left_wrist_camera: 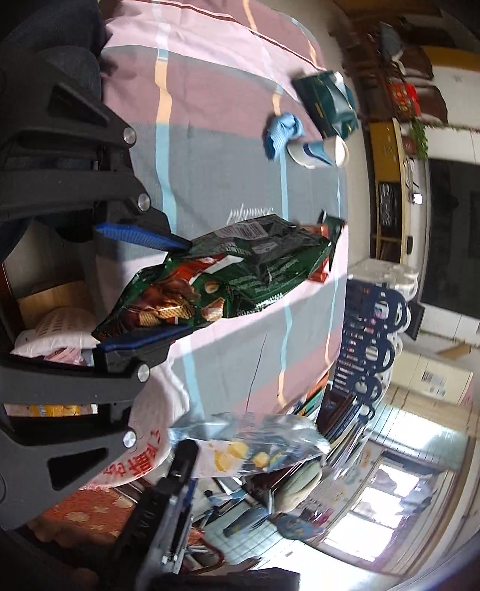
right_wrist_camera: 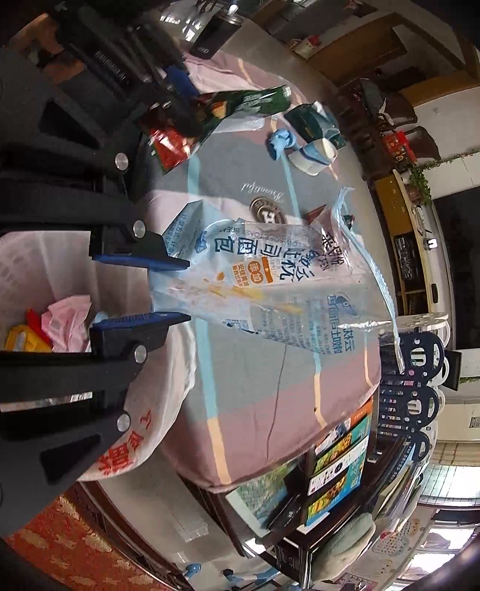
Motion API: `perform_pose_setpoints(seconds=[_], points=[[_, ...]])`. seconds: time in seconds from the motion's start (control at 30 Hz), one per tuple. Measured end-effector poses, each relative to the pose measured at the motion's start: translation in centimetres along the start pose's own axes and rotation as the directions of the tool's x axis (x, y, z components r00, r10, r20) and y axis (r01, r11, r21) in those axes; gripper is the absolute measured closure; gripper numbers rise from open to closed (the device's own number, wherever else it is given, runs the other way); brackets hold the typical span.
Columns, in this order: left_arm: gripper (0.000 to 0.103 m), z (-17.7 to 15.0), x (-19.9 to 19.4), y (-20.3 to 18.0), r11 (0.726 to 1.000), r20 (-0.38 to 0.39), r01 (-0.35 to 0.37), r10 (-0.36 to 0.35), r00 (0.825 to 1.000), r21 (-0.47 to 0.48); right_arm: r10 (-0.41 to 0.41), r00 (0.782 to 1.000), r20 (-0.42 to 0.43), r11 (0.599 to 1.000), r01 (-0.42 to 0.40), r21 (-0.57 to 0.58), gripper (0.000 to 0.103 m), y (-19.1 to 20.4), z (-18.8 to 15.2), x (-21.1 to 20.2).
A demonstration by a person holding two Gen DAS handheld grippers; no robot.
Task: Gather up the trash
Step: 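Carry the bread bag and green wafer bag over the white basket with both grippers, then open both grippers to drop the bread bag and wafer bag into the basket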
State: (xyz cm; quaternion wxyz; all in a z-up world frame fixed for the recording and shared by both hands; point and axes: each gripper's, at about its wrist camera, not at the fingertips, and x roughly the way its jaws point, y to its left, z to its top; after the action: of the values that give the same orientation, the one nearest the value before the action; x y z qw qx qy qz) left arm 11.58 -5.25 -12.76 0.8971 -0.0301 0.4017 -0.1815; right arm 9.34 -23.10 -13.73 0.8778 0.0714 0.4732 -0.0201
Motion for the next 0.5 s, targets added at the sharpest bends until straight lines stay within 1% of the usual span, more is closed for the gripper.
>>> perform_pose_setpoints(seconds=[0.07,0.1,0.13,0.23,0.27,0.3,0.33,0.37,0.4,0.43,0.47,0.5], points=[[0.062,-0.1,-0.4,-0.9,1.000,0.009,0.006,-0.006,1.000,0.021,-0.055,0.997,-0.050,0.998,0.054,-0.020,0.080,-1.2,-1.9,0.8],[0.062,-0.1,-0.6,-1.2,1.000,0.012,0.009,-0.009,1.000,0.027,-0.087,0.992,-0.091,0.996,0.086,-0.017,0.080,-2.1,-3.2,1.6],[0.062,0.0,-0.4,-1.6,0.999,0.013,0.010,-0.010,1.000,0.031,-0.101,0.986,-0.129,0.995,0.101,-0.004,0.080,-2.9,-4.2,2.2],[0.062,-0.3,-0.7,-2.3,0.999,0.004,0.022,-0.022,1.000,0.043,-0.098,0.962,-0.255,0.992,0.116,0.058,0.080,-5.1,-7.0,4.3],[0.062,-0.4,-0.7,-2.7,0.998,-0.002,0.028,-0.028,1.000,0.050,-0.099,0.950,-0.296,0.990,0.125,0.070,0.079,-5.5,-7.9,5.1],[0.062,-0.5,-0.6,-2.9,0.998,-0.007,0.035,-0.035,0.999,0.056,-0.104,0.941,-0.323,0.988,0.135,0.077,0.075,-5.8,-8.5,5.5],[0.062,-0.6,-0.5,-3.3,0.997,-0.015,0.045,-0.044,0.999,0.066,-0.103,0.931,-0.350,0.986,0.143,0.090,0.066,-6.0,-9.1,5.9],[0.062,-0.9,-0.5,-3.7,0.996,-0.022,0.054,-0.053,0.998,0.075,-0.089,0.927,-0.365,0.984,0.139,0.112,0.060,-6.3,-9.3,6.1],[0.062,-1.1,-0.3,-4.2,0.994,-0.034,0.069,-0.066,0.997,0.088,-0.063,0.928,-0.367,0.982,0.124,0.145,0.043,-6.6,-9.4,6.1],[0.062,-1.4,-0.1,-4.5,0.992,-0.044,0.081,-0.077,0.996,0.098,-0.033,0.936,-0.351,0.977,0.105,0.188,0.033,-7.1,-9.3,5.8],[0.062,-1.6,0.2,-5.0,0.989,-0.058,0.097,-0.091,0.994,0.111,-0.020,0.950,-0.313,0.969,0.095,0.226,0.032,-7.6,-9.0,5.2],[0.062,-1.9,0.4,-5.5,0.986,-0.071,0.114,-0.106,0.992,0.123,-0.026,0.966,-0.259,0.962,0.095,0.257,0.032,-8.1,-8.6,4.2]])
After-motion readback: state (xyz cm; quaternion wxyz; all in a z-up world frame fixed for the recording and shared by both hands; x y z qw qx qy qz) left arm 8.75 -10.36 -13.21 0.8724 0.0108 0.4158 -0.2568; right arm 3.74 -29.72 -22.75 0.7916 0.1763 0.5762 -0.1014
